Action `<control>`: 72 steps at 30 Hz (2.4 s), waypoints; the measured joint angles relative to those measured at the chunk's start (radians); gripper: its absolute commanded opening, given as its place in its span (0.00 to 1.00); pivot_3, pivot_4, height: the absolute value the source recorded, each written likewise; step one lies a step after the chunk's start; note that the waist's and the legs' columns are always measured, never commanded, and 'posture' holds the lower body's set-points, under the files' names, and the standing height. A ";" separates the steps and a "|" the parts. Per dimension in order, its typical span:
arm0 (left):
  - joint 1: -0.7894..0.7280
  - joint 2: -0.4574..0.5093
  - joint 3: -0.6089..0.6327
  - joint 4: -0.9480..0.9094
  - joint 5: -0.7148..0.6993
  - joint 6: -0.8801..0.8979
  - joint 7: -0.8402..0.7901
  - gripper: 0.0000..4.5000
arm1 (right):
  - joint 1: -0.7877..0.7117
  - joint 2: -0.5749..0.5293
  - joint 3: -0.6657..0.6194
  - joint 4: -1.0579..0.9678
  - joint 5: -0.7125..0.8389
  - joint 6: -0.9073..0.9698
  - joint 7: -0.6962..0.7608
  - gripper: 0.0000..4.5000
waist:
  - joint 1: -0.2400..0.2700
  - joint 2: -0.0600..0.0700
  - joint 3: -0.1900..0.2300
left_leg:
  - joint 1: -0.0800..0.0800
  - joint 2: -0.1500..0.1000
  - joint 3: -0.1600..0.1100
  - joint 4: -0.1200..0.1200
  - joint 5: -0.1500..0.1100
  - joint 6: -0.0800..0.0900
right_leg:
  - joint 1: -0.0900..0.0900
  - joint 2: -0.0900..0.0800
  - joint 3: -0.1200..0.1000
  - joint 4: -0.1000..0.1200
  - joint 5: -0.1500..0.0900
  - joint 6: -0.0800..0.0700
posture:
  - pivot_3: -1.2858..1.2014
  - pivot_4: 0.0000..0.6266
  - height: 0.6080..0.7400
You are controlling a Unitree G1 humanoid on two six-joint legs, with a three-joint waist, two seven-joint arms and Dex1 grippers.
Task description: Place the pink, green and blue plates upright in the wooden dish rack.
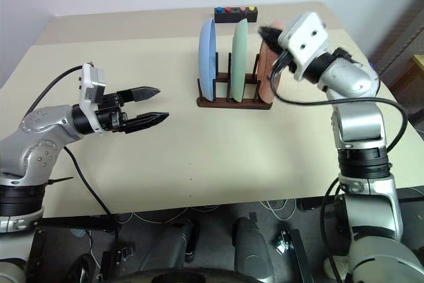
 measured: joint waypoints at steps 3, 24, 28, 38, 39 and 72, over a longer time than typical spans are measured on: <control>0.000 0.000 0.000 0.000 0.002 0.000 0.000 0.89 | -0.057 -0.038 -0.074 0.097 -0.037 -0.002 -0.112 0.02 | 0.004 0.000 0.000 | 0.000 0.000 0.000 0.000 0.000 0.000 | 0.000 0.000 0.000 0.000 0.000 0.000 | 0.52 0.24 1.00; -0.017 -0.018 -0.003 0.037 0.037 -0.032 0.002 0.89 | -0.003 -0.064 -0.090 0.206 -0.109 -0.023 -0.220 0.02 | 0.001 0.000 0.000 | 0.000 -0.001 0.002 0.000 0.001 0.001 | -0.001 0.001 0.001 0.001 0.000 0.000 | 0.52 0.24 1.00; -0.048 -0.021 -0.001 0.085 0.052 -0.061 0.001 0.89 | -0.076 0.021 -0.301 0.113 0.295 0.190 -0.143 0.13 | 0.000 0.000 0.000 | 0.000 0.000 0.000 -0.001 0.001 0.001 | 0.000 0.000 0.000 0.001 0.001 0.000 | 0.52 0.24 1.00; -0.045 -0.011 0.024 0.137 0.105 -0.157 -0.002 0.89 | 0.422 -0.196 -0.257 -0.298 0.861 0.660 0.451 1.00 | -0.002 0.002 0.000 | 0.000 -0.003 0.004 0.002 0.000 0.006 | 0.003 -0.003 0.002 -0.002 0.003 0.004 | 0.52 0.24 1.00; -0.015 -0.010 0.035 0.122 0.101 -0.159 -0.003 0.89 | 0.451 -0.233 -0.245 -0.309 0.845 0.658 0.489 1.00 | -0.004 0.002 0.000 | 0.001 -0.002 0.005 0.001 0.000 0.006 | 0.003 -0.003 0.003 -0.002 0.003 0.004 | 0.52 0.24 1.00; 0.173 0.060 0.030 0.087 0.116 -0.173 -0.092 0.89 | 0.430 -0.181 -0.103 -0.346 0.595 0.465 0.435 1.00 | 0.010 0.002 -0.001 | -0.001 0.000 0.005 0.001 0.000 0.006 | 0.001 -0.003 0.004 -0.004 0.003 0.003 | 0.52 0.24 1.00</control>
